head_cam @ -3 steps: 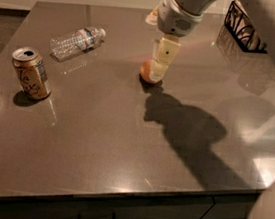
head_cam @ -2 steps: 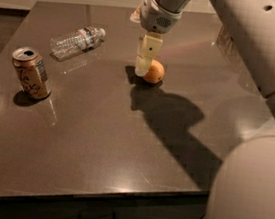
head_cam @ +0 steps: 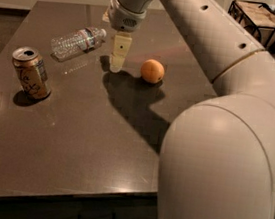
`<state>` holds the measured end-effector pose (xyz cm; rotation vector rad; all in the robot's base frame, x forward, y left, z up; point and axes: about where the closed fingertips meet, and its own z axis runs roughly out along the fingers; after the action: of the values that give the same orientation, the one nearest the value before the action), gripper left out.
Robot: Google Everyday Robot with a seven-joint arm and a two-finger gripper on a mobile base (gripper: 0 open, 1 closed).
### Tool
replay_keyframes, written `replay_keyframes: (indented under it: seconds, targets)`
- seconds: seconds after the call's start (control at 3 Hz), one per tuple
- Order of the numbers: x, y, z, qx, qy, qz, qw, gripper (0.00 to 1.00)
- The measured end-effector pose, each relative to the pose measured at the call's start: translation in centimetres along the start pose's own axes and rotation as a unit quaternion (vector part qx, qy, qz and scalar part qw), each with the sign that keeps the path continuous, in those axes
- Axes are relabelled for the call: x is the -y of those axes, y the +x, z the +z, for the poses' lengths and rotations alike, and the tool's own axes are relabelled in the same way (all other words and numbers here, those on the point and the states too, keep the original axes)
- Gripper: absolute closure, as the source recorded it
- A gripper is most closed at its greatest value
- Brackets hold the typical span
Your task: Move water bottle near orange
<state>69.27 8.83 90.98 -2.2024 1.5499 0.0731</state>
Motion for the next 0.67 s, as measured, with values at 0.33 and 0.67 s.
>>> replay_keyframes:
  seconds: [0.33,0.67]
  targets:
    - [1.8,-2.7,2.4,-0.011,-0.001,-0.037,0.9992,0.00]
    - [3.5,-4.9,4.0,-0.030,0.000,-0.078,0.9965,0.00]
